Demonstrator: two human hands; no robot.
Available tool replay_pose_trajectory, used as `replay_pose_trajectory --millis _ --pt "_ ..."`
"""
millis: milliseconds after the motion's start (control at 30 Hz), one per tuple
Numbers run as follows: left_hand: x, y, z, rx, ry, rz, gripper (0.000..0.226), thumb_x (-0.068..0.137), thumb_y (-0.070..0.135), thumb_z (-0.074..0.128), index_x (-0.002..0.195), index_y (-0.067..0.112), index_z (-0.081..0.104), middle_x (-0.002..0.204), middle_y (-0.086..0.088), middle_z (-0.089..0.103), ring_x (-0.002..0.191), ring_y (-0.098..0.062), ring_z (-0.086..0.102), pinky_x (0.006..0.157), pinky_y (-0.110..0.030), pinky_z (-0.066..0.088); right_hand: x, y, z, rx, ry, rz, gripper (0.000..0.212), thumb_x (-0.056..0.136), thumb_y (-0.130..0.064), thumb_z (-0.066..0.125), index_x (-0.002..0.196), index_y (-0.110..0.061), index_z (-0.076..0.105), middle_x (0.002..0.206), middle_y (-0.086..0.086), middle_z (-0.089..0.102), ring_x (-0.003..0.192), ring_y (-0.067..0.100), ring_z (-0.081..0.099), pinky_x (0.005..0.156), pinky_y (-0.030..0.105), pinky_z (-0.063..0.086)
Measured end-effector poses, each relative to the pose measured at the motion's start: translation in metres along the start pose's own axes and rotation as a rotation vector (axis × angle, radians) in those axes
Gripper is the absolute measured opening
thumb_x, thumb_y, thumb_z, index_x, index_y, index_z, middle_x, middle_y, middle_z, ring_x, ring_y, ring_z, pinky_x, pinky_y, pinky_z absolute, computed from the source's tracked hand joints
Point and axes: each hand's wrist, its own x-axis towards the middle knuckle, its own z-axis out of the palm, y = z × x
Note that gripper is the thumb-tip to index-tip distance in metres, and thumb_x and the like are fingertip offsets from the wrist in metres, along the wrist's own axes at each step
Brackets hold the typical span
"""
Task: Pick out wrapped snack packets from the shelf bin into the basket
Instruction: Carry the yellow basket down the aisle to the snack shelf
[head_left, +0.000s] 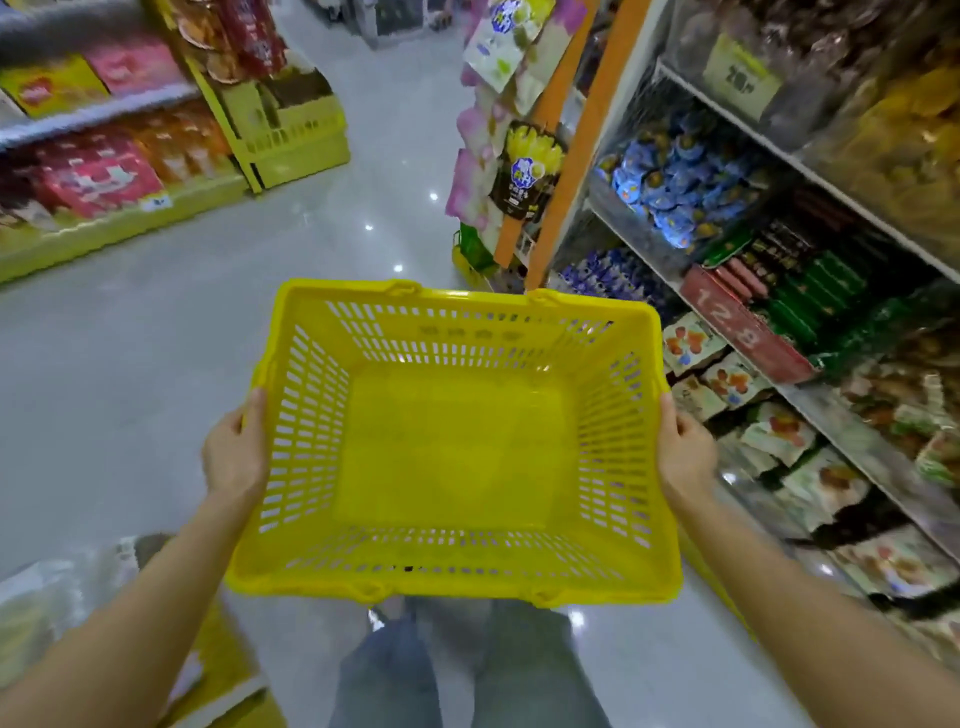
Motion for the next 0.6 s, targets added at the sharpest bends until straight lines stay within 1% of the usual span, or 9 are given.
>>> replay_pose_trajectory --millis 100,200,233,300,333,367,433,500,600 --pt "0.034 0.018 0.020 0.081 -0.078 0.074 0.053 0.099 0.037 0.037 0.099 -0.010 0.062 0.103 -0.036 0.060 0.105 -0.041 0.056 0.081 -0.043 0.039 -0.010 0.011 0.006 0.035 0.078 0.111 0.051 0.098 -0.043 0.033 0.061 -0.008 0.037 0.060 0.015 0.038 0.060 0.024 0.038 0.054 0.034 0.020" --pt "0.058 0.043 0.049 0.105 -0.150 0.149 0.053 0.098 0.038 0.039 0.100 -0.008 0.063 0.101 -0.034 0.061 0.105 -0.040 0.057 0.079 -0.041 0.039 -0.012 0.024 0.008 0.071 0.149 0.194 0.056 0.098 -0.041 0.033 0.064 0.001 0.044 0.066 0.029 0.043 0.063 0.033 0.042 0.055 0.035 0.021" --pt "0.065 0.052 0.060 0.100 -0.176 0.173 0.051 0.098 0.038 0.039 0.103 -0.006 0.064 0.103 -0.033 0.062 0.106 -0.038 0.057 0.080 -0.039 0.038 -0.010 0.029 0.009 0.082 0.168 0.214 0.055 0.099 -0.041 0.032 0.066 0.002 0.045 0.069 0.032 0.042 0.063 0.032 0.042 0.055 0.035 0.021" --pt "0.077 0.069 0.083 0.111 -0.226 0.219 0.049 0.098 0.038 0.040 0.108 -0.002 0.065 0.105 -0.030 0.063 0.109 -0.036 0.056 0.084 -0.040 0.040 -0.001 0.039 0.011 0.093 0.190 0.267 0.057 0.099 -0.042 0.031 0.066 0.001 0.046 0.065 0.026 0.041 0.060 0.028 0.040 0.052 0.035 0.020" --pt "0.082 0.077 0.094 0.122 -0.248 0.240 0.049 0.098 0.039 0.039 0.107 -0.001 0.065 0.102 -0.028 0.064 0.108 -0.035 0.057 0.084 -0.040 0.041 0.005 0.043 0.012 0.084 0.200 0.294 0.058 0.099 -0.043 0.030 0.065 0.002 0.045 0.062 0.022 0.042 0.059 0.028 0.039 0.050 0.035 0.021" --pt "0.087 0.086 0.106 0.129 -0.267 0.261 0.049 0.098 0.040 0.038 0.103 0.000 0.066 0.095 -0.025 0.064 0.105 -0.035 0.058 0.080 -0.040 0.040 0.012 0.046 0.012 0.076 0.211 0.318 0.057 0.098 -0.044 0.029 0.062 -0.002 0.043 0.059 0.017 0.042 0.057 0.028 0.039 0.049 0.034 0.022" --pt "0.097 0.102 0.125 0.152 -0.290 0.289 0.049 0.098 0.042 0.037 0.093 0.002 0.066 0.085 -0.018 0.061 0.097 -0.033 0.060 0.074 -0.037 0.037 0.027 0.048 0.014 0.063 0.227 0.344 0.051 0.098 -0.045 0.027 0.058 -0.015 0.036 0.056 0.009 0.038 0.057 0.026 0.038 0.048 0.032 0.022" --pt "0.106 0.115 0.141 0.179 -0.289 0.301 0.049 0.098 0.043 0.037 0.092 0.003 0.065 0.087 -0.019 0.063 0.096 -0.032 0.059 0.075 -0.039 0.038 0.041 0.052 0.013 0.032 0.215 0.369 0.046 0.098 -0.045 0.026 0.063 -0.018 0.038 0.057 0.003 0.036 0.060 0.024 0.040 0.047 0.029 0.021" --pt "0.118 0.131 0.164 0.198 -0.300 0.317 0.050 0.097 0.045 0.036 0.086 0.005 0.064 0.084 -0.021 0.062 0.088 -0.030 0.058 0.073 -0.040 0.039 0.062 0.059 0.013 0.002 0.187 0.378 0.045 0.098 -0.046 0.024 0.078 -0.012 0.046 0.060 0.001 0.042 0.061 0.025 0.044 0.047 0.028 0.024"
